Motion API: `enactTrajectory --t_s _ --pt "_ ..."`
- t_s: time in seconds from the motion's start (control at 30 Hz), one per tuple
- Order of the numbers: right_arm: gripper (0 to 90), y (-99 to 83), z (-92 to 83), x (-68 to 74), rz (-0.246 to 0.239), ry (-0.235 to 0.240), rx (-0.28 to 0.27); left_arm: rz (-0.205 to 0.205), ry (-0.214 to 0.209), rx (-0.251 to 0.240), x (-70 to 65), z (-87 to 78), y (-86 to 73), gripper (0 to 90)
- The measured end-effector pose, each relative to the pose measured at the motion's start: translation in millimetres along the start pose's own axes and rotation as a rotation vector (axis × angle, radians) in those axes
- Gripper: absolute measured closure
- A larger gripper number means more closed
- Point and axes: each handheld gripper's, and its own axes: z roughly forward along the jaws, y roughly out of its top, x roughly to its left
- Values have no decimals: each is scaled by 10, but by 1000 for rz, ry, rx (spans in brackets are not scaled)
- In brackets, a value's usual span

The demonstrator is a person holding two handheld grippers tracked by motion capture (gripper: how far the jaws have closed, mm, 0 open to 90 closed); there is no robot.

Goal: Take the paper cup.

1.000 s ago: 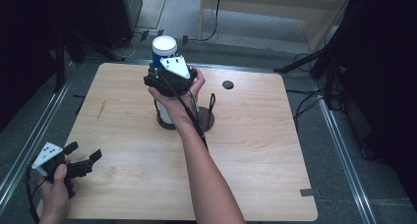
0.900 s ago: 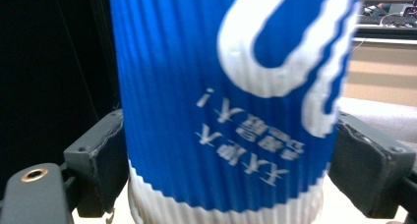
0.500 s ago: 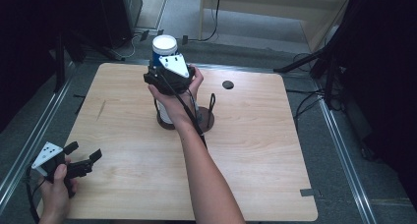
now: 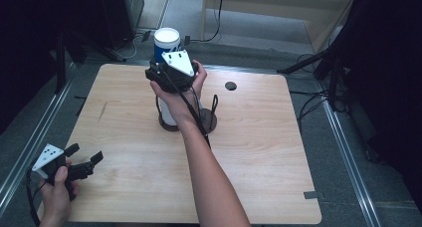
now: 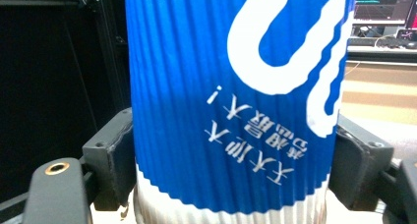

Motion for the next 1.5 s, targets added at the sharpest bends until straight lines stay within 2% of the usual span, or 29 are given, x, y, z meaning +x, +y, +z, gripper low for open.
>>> enactTrajectory --t_s 0.17,0.33,0.6,0.93,1.33,1.5 --pt "198 62 -24 -6 0 11 -15 0 0 -1 -3 -1 -1 8" --pt "199 87 -33 -11 3 15 2 -1 0 -2 -1 -3 -1 8" --pt "202 148 -61 1 4 15 -27 -3 -1 -1 3 -4 -1 8" --pt "202 212 -82 -15 21 18 -38 -7 0 -3 7 -2 0 8" --pt "207 429 -194 -48 37 28 -86 -6 1 -1 6 -2 0 8" --pt "209 484 -240 -118 47 10 -100 -7 0 -4 4 1 1 8"
